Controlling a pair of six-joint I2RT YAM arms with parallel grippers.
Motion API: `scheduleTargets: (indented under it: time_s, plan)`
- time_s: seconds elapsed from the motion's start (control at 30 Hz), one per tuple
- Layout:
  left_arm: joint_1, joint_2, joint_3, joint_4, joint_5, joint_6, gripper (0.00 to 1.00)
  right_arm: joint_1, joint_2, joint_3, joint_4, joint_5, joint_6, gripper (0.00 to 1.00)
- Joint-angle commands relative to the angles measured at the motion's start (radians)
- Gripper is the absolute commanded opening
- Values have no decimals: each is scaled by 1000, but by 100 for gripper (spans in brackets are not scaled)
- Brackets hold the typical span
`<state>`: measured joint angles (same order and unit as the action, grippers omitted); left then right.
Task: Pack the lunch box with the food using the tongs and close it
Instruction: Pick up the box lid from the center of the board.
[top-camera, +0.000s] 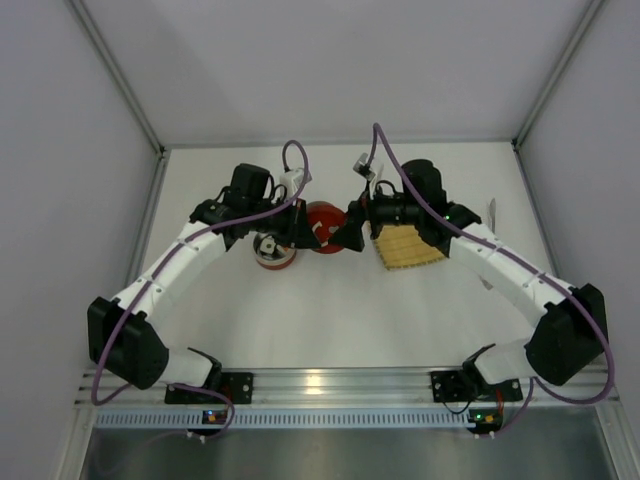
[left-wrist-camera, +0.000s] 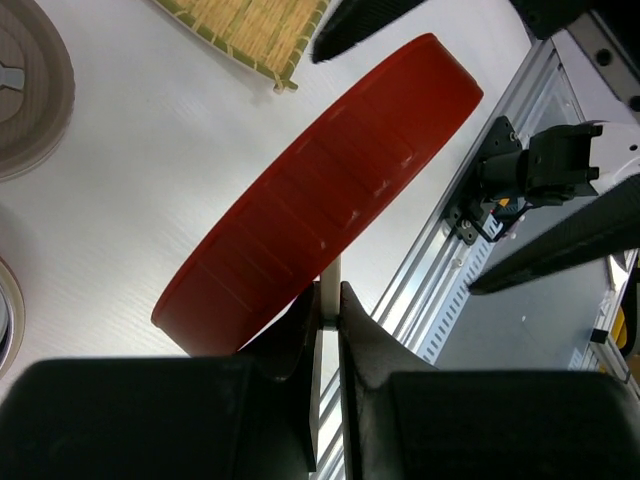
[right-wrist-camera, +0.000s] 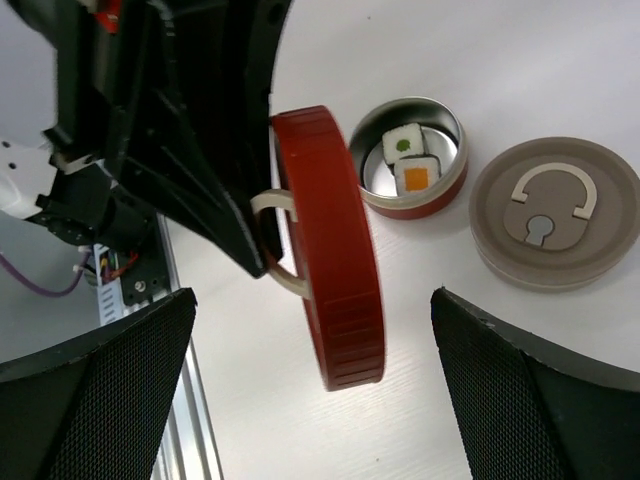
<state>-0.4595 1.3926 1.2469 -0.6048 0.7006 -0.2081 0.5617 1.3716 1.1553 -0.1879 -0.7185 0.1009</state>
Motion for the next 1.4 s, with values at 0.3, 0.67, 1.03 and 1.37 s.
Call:
scheduleTargets:
  time_s: [0.3, 0.67, 1.03, 1.37]
  plan:
    - [7, -37, 17, 66, 30, -8, 0, 10, 80, 46, 83, -47, 103, 46]
    - [13, -46, 34, 118, -38, -47, 12, 10, 83, 9, 137, -76, 187, 0]
    - [13, -27, 49, 137, -78, -74, 27, 12, 84, 9, 120, -47, 209, 0]
    - [13, -50, 39, 177, -96, -97, 26, 12, 89, -6, 145, -6, 293, 0]
